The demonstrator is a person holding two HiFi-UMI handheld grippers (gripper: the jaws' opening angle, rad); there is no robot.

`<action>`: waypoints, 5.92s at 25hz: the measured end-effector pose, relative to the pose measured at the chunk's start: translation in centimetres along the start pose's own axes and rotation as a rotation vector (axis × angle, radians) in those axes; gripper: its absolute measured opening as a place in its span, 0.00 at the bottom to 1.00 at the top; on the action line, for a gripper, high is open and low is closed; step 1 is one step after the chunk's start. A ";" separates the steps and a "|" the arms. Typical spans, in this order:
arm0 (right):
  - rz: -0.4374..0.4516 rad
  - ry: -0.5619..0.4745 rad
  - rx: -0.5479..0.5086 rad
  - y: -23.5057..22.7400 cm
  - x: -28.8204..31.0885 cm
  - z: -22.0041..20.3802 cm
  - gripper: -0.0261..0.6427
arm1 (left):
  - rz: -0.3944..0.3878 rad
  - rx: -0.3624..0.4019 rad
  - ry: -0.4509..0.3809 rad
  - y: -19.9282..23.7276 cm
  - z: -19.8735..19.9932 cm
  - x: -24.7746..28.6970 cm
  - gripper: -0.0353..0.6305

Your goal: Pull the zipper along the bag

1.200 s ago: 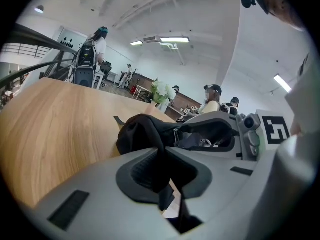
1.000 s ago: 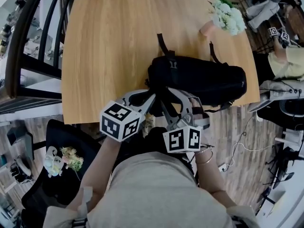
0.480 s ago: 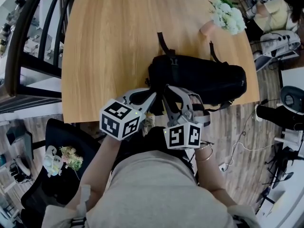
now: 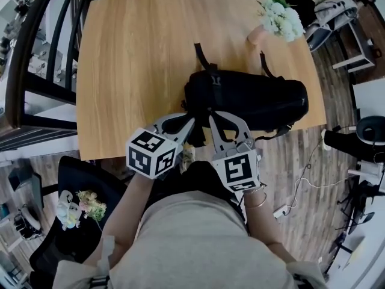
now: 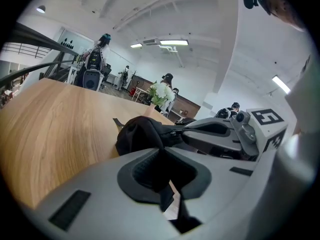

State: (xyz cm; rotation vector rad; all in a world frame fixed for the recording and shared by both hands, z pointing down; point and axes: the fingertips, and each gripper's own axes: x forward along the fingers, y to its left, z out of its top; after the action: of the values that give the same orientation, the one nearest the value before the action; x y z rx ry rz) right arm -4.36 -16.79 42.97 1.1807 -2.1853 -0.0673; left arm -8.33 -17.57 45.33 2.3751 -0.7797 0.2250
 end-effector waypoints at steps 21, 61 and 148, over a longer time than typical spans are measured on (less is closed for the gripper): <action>-0.080 -0.070 0.529 -4.2 -2.7 -3.2 0.06 | 0.093 0.143 -0.100 0.0 1.9 -1.0 0.11; -0.122 -0.091 0.498 -15.3 -7.3 -9.9 0.06 | 0.560 0.156 -0.135 0.8 1.8 -1.6 0.31; -0.269 -0.158 0.545 -26.0 -12.2 -14.0 0.07 | 0.171 0.684 0.062 -11.9 5.8 15.3 0.12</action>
State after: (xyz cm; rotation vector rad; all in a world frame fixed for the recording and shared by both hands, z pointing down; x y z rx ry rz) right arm 27.24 -19.42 39.08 1.8213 -2.2355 0.3542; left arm 10.90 -20.91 39.81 2.9068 -0.9923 0.7338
